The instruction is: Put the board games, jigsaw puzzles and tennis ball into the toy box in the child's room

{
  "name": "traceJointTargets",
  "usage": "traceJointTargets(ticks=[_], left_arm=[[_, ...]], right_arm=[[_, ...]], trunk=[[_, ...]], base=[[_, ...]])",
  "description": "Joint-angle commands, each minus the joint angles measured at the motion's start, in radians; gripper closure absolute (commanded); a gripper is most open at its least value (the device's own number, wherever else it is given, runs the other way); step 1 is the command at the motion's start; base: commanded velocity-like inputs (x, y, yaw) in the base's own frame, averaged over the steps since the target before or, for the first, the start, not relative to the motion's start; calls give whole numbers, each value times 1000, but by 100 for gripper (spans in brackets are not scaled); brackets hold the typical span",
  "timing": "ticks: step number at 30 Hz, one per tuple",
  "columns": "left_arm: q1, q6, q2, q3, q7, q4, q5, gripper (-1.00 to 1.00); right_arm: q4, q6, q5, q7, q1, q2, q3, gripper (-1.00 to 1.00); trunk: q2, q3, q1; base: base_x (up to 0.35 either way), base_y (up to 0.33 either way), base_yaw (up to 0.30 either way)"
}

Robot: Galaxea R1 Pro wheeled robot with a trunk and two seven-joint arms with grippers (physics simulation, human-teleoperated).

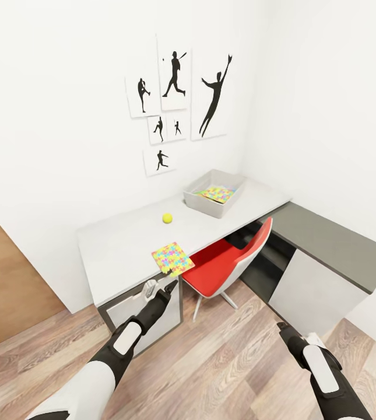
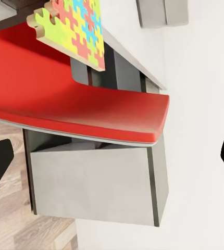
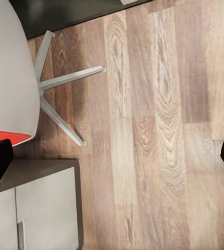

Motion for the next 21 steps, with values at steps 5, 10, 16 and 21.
traceJointTargets(ticks=[5, 10, 16, 21], left_arm=[[-1, 9, -1, 6, -3, 0, 9, -100], [-1, 9, -1, 6, -3, 0, 9, -100], [-1, 10, -1, 6, -3, 0, 9, -100], [-1, 9, -1, 6, -3, 0, 9, -100]], right_arm=[[-2, 4, -8, -6, -1, -2, -1, -100], [-2, 4, -8, -7, -1, -3, -1, -100], [-2, 4, -9, -6, -1, -3, -1, -100], [-2, 4, -9, -6, -1, -2, -1, -100]], trunk=[[-2, -2, 1], [-23, -11, 12], [-65, -30, 35], [-100, -46, 54]], base=[[0, 0, 0], [0, 0, 0], [0, 0, 0], [0, 0, 0]])
